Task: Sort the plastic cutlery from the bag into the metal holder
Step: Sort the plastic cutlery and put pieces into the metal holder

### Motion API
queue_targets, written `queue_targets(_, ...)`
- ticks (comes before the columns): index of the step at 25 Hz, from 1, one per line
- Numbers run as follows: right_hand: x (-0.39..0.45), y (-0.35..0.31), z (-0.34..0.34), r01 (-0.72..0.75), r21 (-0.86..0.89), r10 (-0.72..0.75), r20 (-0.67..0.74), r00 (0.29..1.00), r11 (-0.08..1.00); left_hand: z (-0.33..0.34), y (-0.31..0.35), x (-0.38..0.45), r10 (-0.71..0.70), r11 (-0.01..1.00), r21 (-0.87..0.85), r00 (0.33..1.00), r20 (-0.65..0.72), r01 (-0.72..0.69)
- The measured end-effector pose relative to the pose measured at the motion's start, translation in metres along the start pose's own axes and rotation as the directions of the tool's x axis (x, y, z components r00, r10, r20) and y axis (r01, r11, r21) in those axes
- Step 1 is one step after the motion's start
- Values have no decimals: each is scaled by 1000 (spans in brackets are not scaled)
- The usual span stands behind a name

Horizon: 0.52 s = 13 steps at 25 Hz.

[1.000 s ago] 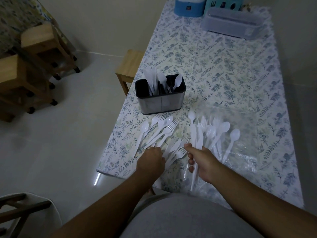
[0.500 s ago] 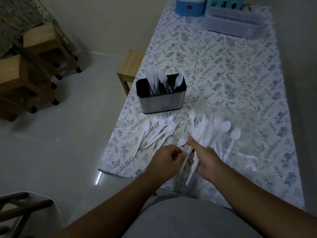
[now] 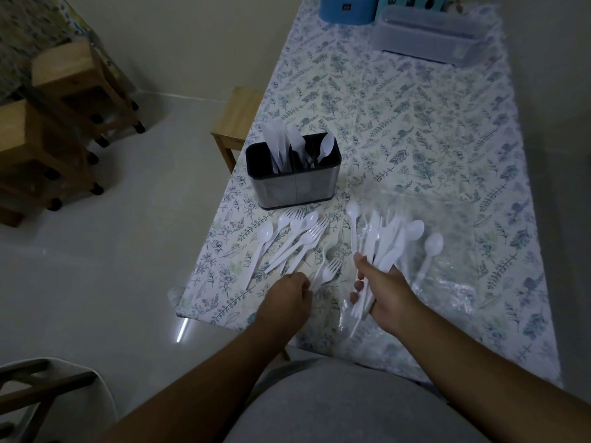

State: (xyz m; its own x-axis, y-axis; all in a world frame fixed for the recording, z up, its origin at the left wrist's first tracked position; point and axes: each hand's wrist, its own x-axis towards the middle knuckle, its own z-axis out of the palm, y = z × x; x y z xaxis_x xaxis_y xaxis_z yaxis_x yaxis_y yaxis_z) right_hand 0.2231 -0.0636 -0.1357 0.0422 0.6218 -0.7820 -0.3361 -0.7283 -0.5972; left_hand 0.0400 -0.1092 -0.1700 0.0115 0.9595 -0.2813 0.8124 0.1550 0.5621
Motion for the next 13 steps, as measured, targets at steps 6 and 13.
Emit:
queue_targets(6,1,-4,-2,7,-63,-7,-7,1000,998,-5,-1,8,48,982,186,995,-91,-30)
queue_targets(13,2,-3,1,-67,-55,65,-38,997,996,5,8,-2,73,931,352,993,93,-102)
